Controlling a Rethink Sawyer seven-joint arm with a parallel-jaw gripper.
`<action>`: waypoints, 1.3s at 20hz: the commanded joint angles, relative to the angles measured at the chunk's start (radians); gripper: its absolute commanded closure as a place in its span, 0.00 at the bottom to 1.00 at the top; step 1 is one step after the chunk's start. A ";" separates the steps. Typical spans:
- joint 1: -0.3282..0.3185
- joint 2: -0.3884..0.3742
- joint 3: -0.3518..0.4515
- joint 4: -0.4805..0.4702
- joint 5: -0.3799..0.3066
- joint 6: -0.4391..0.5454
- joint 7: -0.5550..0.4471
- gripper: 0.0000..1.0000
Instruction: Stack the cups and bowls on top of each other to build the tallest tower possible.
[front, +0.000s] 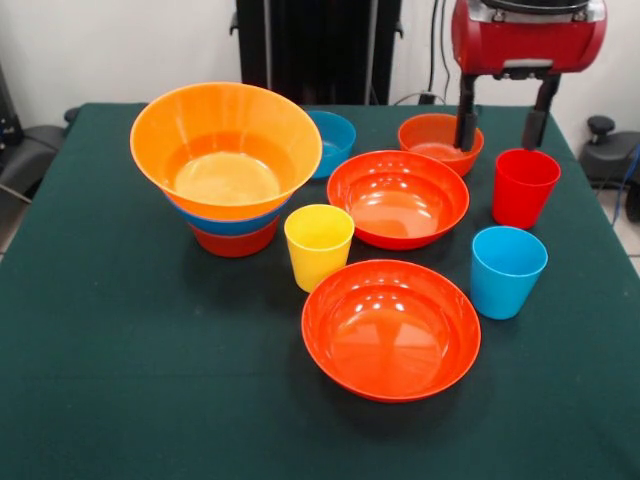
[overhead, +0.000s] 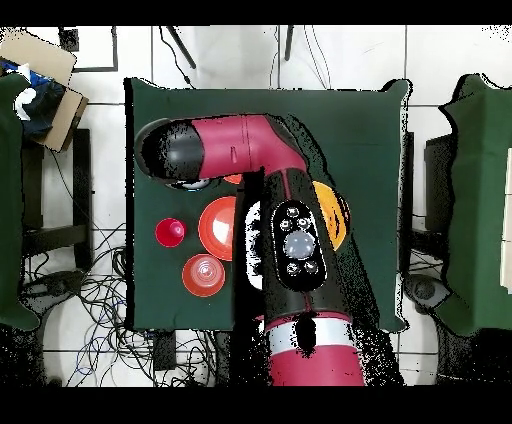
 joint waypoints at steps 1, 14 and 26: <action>0.025 0.101 -0.011 -0.070 0.001 0.066 0.116 0.00; 0.030 0.164 -0.014 -0.113 -0.005 0.012 0.095 0.00; 0.047 0.158 -0.023 -0.109 0.015 0.009 0.108 0.00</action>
